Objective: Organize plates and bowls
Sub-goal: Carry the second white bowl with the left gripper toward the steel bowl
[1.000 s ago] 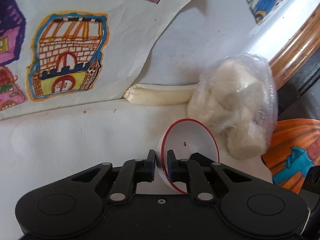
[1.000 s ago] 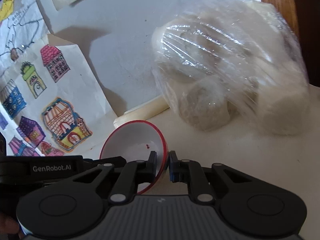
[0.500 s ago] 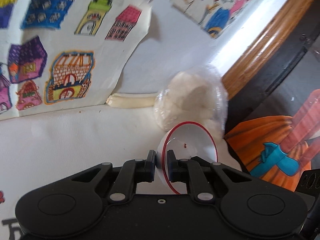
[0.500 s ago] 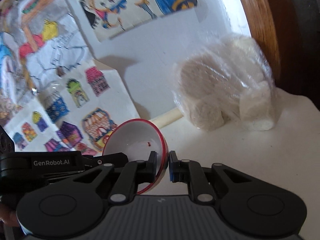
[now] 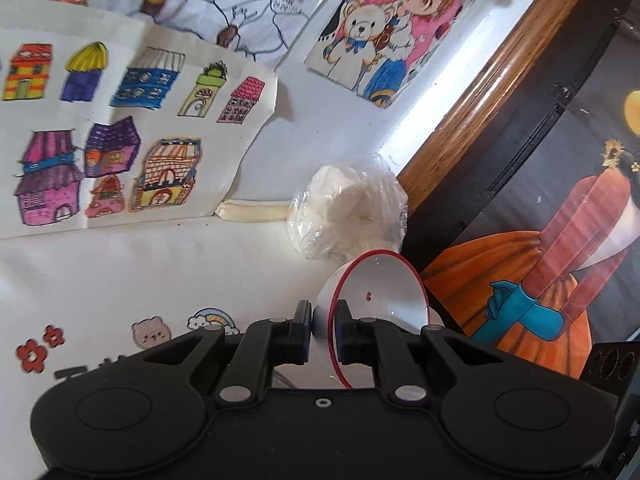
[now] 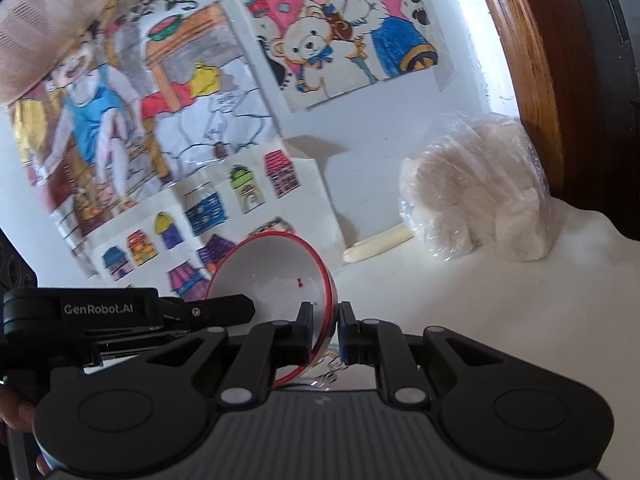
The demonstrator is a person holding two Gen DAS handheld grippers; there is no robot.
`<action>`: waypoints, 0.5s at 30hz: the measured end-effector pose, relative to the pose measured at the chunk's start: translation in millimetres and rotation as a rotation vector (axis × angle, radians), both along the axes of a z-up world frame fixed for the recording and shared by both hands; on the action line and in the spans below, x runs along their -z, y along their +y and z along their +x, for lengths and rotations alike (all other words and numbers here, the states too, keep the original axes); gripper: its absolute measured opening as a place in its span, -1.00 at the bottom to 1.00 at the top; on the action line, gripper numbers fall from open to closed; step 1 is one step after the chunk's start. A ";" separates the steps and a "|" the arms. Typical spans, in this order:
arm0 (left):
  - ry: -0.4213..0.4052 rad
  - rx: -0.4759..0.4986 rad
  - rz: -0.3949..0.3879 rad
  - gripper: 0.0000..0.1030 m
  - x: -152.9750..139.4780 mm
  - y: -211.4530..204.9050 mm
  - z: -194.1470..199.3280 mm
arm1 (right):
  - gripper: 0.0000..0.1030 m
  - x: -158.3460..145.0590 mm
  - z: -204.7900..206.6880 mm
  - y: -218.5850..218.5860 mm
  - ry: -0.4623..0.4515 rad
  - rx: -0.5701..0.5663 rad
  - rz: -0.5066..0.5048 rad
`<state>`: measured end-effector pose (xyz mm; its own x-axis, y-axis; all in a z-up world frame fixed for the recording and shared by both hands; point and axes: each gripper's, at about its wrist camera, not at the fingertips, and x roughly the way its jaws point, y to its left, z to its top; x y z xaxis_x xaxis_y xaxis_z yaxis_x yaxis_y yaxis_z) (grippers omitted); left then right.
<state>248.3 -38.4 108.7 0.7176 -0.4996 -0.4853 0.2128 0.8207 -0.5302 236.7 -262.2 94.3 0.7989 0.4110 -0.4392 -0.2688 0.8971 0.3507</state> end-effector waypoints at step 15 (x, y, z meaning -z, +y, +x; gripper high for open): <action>-0.057 -0.043 -0.002 -0.77 8.0 32.5 -69.2 | -0.70 2.4 -57.6 35.2 -0.004 -0.103 -0.029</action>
<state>179.1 -5.9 100.8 0.7650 -0.4684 -0.4421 0.2074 0.8290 -0.5194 179.1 -227.0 91.9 0.7548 0.4784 -0.4487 -0.3617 0.8743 0.3237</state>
